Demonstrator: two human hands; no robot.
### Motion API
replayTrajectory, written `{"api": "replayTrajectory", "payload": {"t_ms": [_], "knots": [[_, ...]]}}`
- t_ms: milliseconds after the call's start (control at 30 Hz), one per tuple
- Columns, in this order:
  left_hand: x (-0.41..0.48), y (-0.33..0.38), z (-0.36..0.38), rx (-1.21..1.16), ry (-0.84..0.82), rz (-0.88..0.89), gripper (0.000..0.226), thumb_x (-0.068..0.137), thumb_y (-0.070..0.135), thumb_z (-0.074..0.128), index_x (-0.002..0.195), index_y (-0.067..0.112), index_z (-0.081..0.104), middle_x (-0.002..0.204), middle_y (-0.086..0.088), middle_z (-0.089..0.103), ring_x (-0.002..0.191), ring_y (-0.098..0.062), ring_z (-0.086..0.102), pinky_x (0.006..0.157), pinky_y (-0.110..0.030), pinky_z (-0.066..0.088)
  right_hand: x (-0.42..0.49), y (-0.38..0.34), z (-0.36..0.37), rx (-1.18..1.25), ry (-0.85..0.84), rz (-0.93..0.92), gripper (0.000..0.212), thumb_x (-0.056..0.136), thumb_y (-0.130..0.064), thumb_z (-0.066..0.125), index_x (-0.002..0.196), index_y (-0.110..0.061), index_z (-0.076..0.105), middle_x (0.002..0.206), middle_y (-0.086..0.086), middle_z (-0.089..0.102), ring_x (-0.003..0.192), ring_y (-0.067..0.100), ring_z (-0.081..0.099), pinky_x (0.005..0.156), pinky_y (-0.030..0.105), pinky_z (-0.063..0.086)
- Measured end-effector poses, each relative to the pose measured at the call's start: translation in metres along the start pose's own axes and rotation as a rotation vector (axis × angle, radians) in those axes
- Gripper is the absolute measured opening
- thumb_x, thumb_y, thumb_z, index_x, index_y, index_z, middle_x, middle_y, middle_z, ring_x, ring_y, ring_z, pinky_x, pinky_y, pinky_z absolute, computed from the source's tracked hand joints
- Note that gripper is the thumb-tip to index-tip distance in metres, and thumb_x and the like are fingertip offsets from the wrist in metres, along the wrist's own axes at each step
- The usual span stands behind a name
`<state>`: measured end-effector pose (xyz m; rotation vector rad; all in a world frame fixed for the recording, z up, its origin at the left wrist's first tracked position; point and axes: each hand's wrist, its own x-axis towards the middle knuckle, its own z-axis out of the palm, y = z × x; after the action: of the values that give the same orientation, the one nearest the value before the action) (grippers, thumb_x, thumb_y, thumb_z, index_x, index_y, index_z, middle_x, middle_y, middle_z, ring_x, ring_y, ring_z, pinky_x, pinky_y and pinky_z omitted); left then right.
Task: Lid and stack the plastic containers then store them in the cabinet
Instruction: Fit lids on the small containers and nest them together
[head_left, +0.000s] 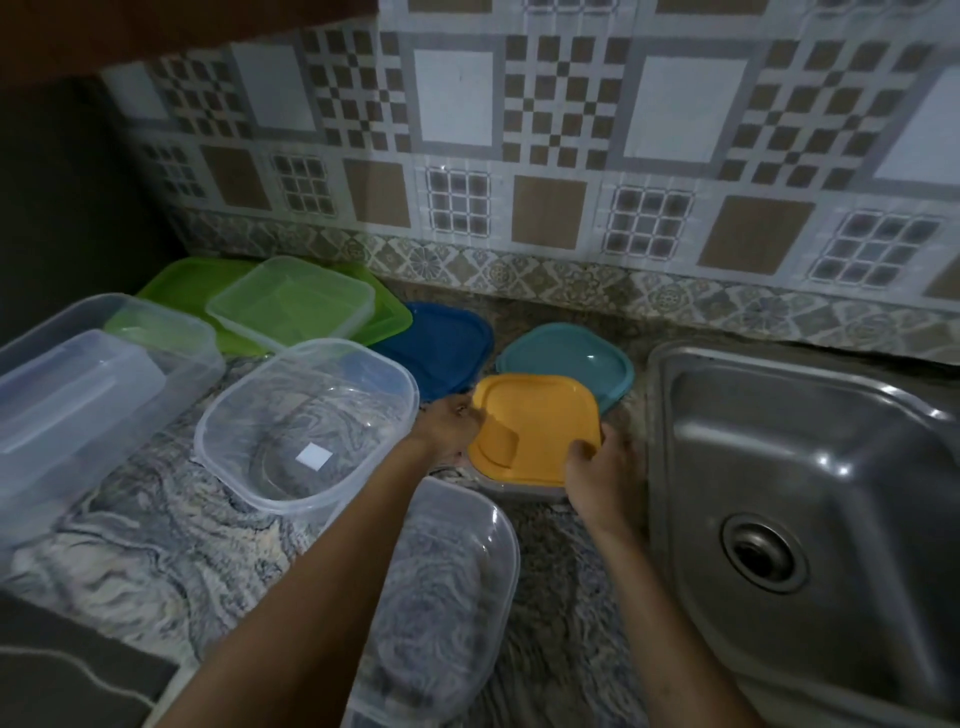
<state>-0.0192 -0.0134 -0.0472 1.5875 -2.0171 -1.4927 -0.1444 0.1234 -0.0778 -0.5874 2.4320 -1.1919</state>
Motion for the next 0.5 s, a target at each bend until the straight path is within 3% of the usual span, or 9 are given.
{"api": "replayTrajectory", "payload": {"t_ms": [167, 300, 367, 400, 500], "knots": [[-0.001, -0.003, 0.000, 0.107, -0.008, 0.099, 0.031, 0.091, 0.020, 0.044, 0.115, 0.012, 0.063, 0.110, -0.015, 0.068, 0.101, -0.030, 0.064, 0.093, -0.044, 0.052, 0.000, 0.009, 0.000, -0.058, -0.117, -0.063, 0.045, 0.100, -0.029, 0.036, 0.144, -0.018, 0.041, 0.139, 0.011, 0.053, 0.120, 0.032, 0.054, 0.099, 0.044, 0.047], [-0.002, -0.004, 0.000, 0.207, -0.055, 0.143, 0.035, 0.094, 0.014, 0.040, 0.127, 0.008, 0.053, 0.105, -0.012, 0.063, 0.088, -0.022, 0.057, 0.079, -0.033, 0.046, -0.002, 0.010, -0.007, -0.080, -0.187, -0.087, 0.049, 0.104, -0.028, 0.033, 0.150, -0.015, 0.032, 0.146, 0.012, 0.047, 0.128, 0.032, 0.049, 0.101, 0.040, 0.043], [-0.004, -0.002, 0.001, 0.266, -0.068, 0.159, 0.046, 0.096, 0.014, 0.037, 0.142, 0.014, 0.038, 0.120, -0.013, 0.060, 0.100, -0.026, 0.057, 0.085, -0.033, 0.044, -0.002, 0.010, -0.009, -0.065, -0.232, -0.072, 0.053, 0.104, -0.030, 0.035, 0.153, -0.015, 0.025, 0.151, 0.010, 0.041, 0.134, 0.031, 0.044, 0.106, 0.041, 0.040], [-0.004, -0.001, 0.003, 0.307, -0.080, 0.168, 0.057, 0.097, 0.015, 0.036, 0.151, 0.016, 0.021, 0.128, -0.015, 0.056, 0.108, -0.030, 0.056, 0.088, -0.033, 0.043, 0.000, 0.011, -0.010, -0.055, -0.266, -0.068, 0.055, 0.103, -0.032, 0.036, 0.154, -0.016, 0.023, 0.153, 0.008, 0.039, 0.135, 0.030, 0.043, 0.108, 0.042, 0.040], [-0.007, 0.001, 0.012, 0.419, -0.120, 0.158, 0.070, 0.099, 0.018, 0.033, 0.153, 0.021, -0.013, 0.149, -0.020, 0.035, 0.128, -0.035, 0.046, 0.098, -0.038, 0.040, 0.016, 0.015, -0.010, -0.063, -0.369, -0.085, 0.062, 0.095, -0.039, 0.043, 0.152, -0.027, 0.021, 0.148, 0.002, 0.043, 0.127, 0.027, 0.050, 0.103, 0.046, 0.044]]}}
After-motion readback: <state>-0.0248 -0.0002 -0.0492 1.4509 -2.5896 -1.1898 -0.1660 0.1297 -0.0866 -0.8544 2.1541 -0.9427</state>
